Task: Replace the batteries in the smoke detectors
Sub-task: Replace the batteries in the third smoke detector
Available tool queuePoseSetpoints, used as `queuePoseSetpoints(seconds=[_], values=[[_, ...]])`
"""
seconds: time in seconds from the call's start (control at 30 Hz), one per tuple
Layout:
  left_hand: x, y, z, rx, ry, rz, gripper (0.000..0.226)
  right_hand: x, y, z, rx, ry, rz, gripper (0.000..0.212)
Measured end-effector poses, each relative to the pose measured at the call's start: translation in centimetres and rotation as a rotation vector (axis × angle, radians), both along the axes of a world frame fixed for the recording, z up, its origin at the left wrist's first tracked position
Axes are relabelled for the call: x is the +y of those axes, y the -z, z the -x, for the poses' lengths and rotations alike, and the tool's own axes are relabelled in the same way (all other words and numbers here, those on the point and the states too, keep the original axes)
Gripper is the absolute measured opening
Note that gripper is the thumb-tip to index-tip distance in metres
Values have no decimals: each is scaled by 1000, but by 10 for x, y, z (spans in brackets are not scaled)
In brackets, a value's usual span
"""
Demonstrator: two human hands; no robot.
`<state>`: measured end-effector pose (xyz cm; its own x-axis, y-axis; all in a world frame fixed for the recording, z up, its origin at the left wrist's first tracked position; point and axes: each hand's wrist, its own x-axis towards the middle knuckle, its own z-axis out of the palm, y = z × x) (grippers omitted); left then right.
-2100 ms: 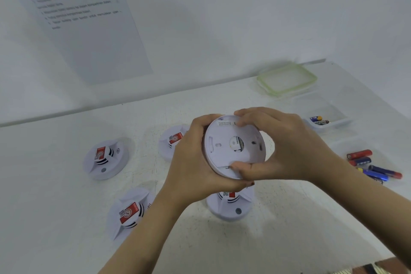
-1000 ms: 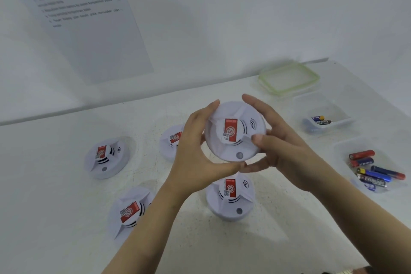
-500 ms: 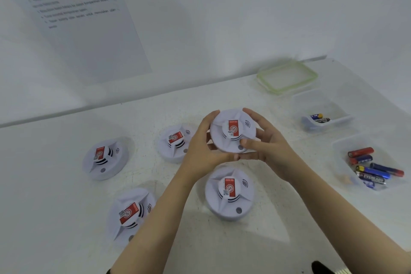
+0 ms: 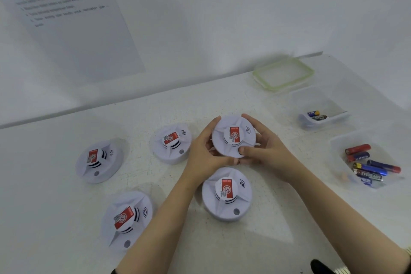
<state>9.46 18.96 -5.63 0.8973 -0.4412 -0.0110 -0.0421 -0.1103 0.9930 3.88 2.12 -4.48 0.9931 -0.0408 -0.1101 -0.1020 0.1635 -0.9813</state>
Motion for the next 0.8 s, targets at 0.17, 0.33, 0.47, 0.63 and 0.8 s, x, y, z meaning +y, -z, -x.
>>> queuePoseSetpoints(seconds=[0.17, 0.33, 0.47, 0.63, 0.8], values=[[0, 3, -1, 8, 5, 3, 95, -1, 4, 0, 2, -4, -34, 75], [-1, 3, 0, 11, 19, 11, 96, -2, 6, 0, 15, -10, -76, 73], [-1, 3, 0, 14, 22, 20, 96, -2, 5, 1, 8, -14, -66, 73], [0, 2, 0, 15, 27, 22, 95, -2, 6, 1, 4, -14, -54, 73], [0, 3, -1, 34, 31, 32, 95, -2, 6, 1, 10, -13, -39, 75]])
